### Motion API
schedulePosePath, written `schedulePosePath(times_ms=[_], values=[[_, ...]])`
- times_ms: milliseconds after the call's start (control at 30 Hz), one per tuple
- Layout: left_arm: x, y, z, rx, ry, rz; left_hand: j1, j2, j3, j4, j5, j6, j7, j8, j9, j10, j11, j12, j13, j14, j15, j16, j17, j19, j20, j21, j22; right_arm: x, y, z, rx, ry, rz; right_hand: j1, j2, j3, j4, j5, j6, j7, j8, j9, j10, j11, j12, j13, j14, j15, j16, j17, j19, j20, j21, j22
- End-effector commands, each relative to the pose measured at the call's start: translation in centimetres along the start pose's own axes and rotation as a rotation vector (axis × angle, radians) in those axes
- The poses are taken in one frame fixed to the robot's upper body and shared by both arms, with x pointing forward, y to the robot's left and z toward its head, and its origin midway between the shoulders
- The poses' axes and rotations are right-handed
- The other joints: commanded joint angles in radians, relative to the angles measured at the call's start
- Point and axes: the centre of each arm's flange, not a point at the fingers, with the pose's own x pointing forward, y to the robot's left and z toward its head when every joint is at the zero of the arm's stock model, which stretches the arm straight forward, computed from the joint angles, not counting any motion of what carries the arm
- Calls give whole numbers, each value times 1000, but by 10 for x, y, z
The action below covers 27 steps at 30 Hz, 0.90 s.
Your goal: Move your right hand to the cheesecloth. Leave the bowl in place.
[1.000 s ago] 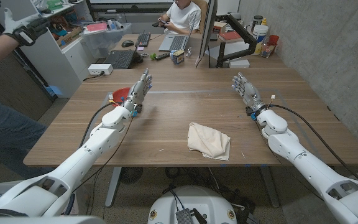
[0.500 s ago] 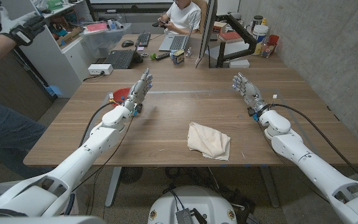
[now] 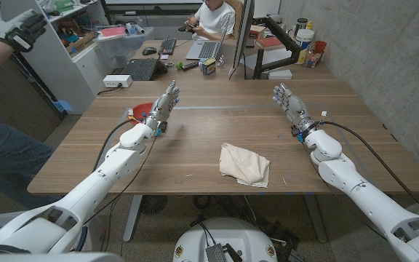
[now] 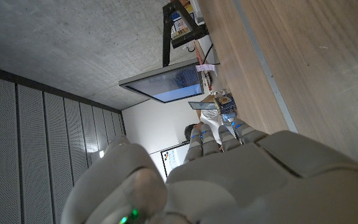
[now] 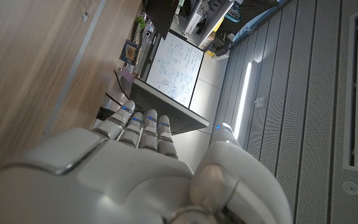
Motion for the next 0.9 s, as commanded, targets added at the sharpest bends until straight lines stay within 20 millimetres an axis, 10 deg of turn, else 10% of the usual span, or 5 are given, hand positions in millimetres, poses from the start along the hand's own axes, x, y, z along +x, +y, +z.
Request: schedulePosePath(times_ms=[33, 900], values=[[-2, 1, 2, 6, 0, -2, 5, 6, -5, -1, -3, 2, 2, 6, 6, -6, -5, 2, 3, -9, 0, 3, 5, -12, -27, 0, 5, -4, 8, 5, -14, -39, 17, 2, 5, 2, 0, 2, 2, -9, 1, 6, 0, -2, -6, 1, 0, -6, 6, 6, 3, -7, -1, 2], [0, 4, 7, 22, -5, -5, 7, 10, -10, -1, -6, 3, -2, 5, 6, -5, -5, 3, 3, -8, -2, 4, 5, -16, -22, 1, 6, -10, 19, 12, -76, -161, 15, -1, 2, -1, -4, 3, 29, -21, 12, 6, 45, -12, 4, 2, 39, -17, 16, 6, 31, -7, 4, 2]])
